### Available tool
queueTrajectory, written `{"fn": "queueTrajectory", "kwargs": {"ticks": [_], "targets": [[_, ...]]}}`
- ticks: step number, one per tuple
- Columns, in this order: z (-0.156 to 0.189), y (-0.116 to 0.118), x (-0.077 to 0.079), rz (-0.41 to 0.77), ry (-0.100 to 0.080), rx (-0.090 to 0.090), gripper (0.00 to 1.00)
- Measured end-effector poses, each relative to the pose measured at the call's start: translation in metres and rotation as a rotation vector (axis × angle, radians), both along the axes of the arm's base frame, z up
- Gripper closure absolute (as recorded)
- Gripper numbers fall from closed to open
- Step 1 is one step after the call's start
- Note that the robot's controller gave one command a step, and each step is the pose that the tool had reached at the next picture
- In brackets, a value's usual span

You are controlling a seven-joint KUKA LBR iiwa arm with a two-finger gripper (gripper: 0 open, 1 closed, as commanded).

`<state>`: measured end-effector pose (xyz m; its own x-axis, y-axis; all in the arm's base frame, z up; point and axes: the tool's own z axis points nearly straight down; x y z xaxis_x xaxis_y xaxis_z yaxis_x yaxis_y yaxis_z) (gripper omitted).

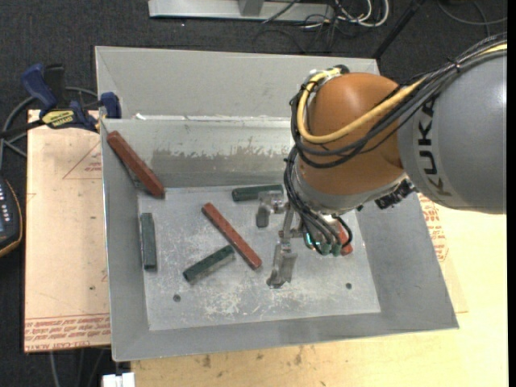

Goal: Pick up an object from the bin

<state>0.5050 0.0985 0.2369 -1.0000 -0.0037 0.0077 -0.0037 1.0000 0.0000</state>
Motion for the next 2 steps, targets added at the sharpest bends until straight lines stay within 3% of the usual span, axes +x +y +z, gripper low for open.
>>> {"fn": "queueTrajectory", "kwargs": {"ticks": [1,2], "targets": [[-0.1701,0.0261,0.0396,0.058,-0.007,0.003,0.0],[-0.1662,0.0251,0.0408,0.056,-0.01,0.003,1.0]]}}
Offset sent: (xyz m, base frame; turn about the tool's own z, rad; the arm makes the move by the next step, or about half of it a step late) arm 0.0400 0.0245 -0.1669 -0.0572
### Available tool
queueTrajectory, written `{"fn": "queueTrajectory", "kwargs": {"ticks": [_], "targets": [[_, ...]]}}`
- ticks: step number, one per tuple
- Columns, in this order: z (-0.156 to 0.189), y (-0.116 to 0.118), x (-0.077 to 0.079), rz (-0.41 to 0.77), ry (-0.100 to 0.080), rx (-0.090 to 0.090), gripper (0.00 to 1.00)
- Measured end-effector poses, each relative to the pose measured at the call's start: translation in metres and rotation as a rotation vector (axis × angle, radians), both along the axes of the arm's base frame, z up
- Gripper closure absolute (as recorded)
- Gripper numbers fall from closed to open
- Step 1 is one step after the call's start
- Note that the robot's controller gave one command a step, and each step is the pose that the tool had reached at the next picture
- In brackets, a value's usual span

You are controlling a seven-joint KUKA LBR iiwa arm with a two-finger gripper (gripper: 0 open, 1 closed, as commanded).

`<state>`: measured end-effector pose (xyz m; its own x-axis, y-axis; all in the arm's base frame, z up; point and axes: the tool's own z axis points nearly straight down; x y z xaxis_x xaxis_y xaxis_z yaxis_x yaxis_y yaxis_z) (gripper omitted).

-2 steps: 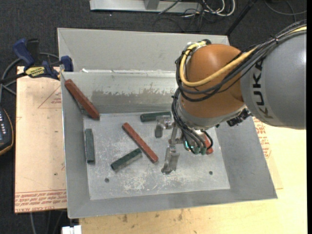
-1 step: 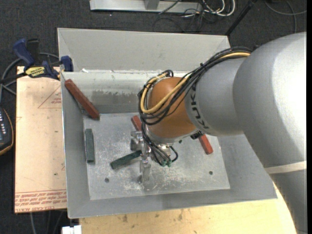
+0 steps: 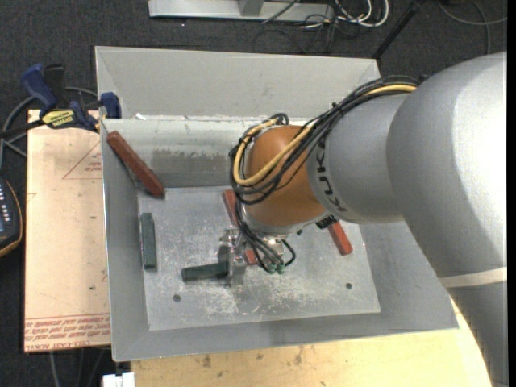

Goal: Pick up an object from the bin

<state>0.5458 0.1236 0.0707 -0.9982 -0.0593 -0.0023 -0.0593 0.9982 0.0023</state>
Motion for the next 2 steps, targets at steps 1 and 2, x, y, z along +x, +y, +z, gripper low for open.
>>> {"fn": "queueTrajectory", "kwargs": {"ticks": [1,2], "targets": [[0.199,0.013,0.027,0.014,-0.011,0.001,1.0],[0.104,0.101,0.045,-0.072,0.008,0.0,1.0]]}}
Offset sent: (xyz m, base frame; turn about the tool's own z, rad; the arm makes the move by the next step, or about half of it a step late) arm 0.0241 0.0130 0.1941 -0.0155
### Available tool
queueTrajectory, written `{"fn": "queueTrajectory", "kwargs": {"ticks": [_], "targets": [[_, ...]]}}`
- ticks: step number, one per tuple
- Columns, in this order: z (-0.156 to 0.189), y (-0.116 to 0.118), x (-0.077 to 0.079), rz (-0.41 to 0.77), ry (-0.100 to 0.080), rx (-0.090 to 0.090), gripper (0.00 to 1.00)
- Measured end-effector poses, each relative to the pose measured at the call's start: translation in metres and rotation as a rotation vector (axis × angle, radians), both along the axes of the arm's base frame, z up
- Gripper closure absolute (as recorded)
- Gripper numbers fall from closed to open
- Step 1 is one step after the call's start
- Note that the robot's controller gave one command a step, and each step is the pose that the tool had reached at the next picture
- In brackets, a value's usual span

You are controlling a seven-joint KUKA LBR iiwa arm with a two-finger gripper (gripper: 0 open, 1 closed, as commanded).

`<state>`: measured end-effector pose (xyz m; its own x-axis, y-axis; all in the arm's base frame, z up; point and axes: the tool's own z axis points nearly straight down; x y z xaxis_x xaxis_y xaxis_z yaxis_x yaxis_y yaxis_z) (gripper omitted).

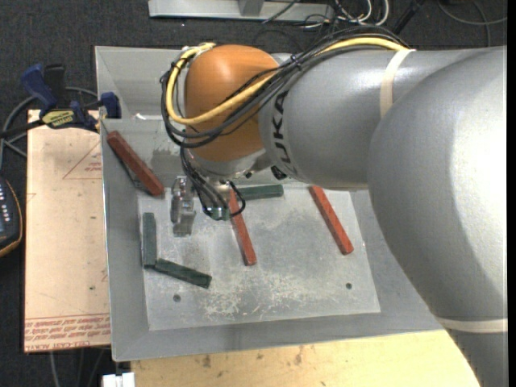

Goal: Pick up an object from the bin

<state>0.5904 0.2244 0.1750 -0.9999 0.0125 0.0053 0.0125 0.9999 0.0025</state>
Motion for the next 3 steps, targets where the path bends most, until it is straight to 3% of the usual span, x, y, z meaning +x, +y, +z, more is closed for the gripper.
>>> {"fn": "queueTrajectory", "kwargs": {"ticks": [1,2,3], "targets": [[0.005,-0.005,0.002,-0.006,-0.005,-0.002,0.0],[-0.11,-0.041,-0.066,0.05,0.004,-0.005,0.0],[-0.105,-0.039,-0.062,0.05,-0.006,-0.001,1.0]]}}
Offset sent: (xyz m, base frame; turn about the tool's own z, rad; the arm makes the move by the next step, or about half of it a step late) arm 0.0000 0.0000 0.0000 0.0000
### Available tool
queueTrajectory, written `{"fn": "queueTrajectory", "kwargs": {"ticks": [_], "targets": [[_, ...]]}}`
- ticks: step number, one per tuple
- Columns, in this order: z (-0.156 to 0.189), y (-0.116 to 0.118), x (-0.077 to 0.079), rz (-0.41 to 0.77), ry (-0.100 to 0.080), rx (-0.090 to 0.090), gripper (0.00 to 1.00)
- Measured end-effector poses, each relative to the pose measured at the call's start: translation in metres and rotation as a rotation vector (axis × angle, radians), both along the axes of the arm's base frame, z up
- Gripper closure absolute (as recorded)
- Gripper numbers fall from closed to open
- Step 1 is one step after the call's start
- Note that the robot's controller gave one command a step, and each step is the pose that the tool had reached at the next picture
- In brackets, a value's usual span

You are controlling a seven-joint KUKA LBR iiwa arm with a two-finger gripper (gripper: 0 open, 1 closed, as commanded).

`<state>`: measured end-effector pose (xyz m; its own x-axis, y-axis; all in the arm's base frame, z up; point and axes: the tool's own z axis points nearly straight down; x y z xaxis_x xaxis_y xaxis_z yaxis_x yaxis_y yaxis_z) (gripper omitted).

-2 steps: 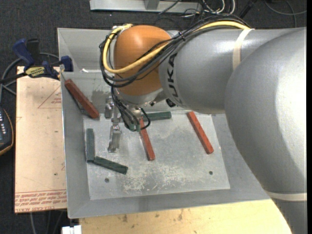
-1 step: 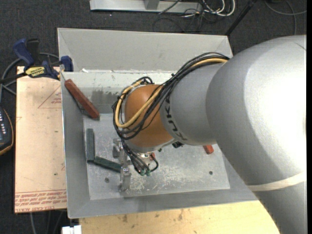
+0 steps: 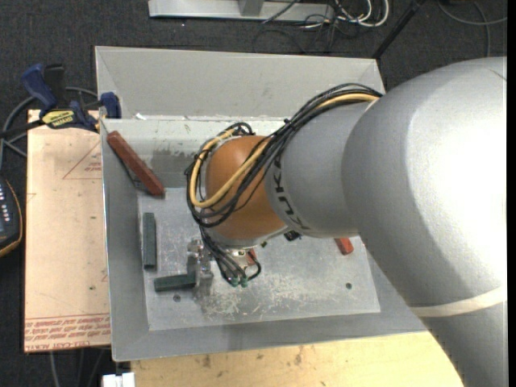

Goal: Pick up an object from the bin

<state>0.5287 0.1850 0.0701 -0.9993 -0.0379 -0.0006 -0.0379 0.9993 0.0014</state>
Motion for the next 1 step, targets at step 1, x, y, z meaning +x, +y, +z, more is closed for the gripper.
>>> {"fn": "queueTrajectory", "kwargs": {"ticks": [1], "targets": [[0.1305,0.0021,0.0241,0.039,-0.011,0.002,1.0]]}}
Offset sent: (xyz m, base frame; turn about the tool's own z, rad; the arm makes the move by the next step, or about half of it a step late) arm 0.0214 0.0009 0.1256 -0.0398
